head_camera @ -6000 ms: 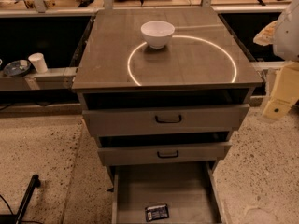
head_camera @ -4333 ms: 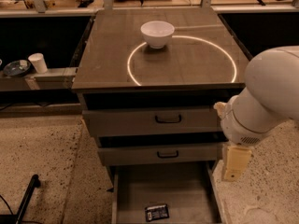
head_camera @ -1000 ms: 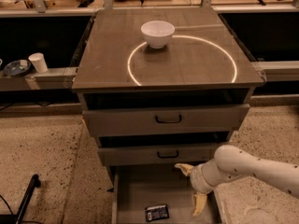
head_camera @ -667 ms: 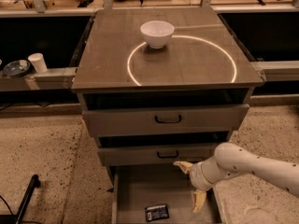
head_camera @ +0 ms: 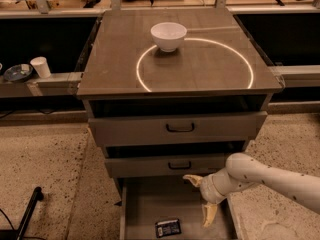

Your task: Pick rxbar blueberry from bottom drawer and place on counter

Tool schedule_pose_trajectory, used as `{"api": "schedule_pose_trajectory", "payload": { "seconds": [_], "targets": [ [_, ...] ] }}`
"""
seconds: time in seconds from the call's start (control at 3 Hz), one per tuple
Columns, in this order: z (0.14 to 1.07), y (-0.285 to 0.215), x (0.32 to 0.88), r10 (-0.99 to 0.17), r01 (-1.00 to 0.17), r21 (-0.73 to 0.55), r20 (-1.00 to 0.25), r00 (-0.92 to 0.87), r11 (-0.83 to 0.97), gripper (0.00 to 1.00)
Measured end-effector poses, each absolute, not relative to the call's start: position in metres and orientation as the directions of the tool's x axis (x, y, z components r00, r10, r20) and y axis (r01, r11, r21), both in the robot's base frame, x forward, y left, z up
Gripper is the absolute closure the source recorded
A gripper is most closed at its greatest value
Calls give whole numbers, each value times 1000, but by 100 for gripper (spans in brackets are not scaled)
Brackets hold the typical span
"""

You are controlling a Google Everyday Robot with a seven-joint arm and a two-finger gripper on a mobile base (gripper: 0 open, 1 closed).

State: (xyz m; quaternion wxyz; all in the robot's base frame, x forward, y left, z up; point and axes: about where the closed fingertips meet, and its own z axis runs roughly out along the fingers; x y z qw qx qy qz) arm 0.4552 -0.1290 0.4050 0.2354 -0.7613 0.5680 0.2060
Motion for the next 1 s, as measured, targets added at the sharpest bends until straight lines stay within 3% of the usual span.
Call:
{"api": "schedule_pose_trajectory", "payload": {
  "seconds": [0.33, 1.0],
  "targets": [
    [334, -114, 458, -699, -969, -82, -679, 224, -231, 0],
    [316, -107, 461, -685, -966, -85, -689, 235, -246, 0]
  ]
}}
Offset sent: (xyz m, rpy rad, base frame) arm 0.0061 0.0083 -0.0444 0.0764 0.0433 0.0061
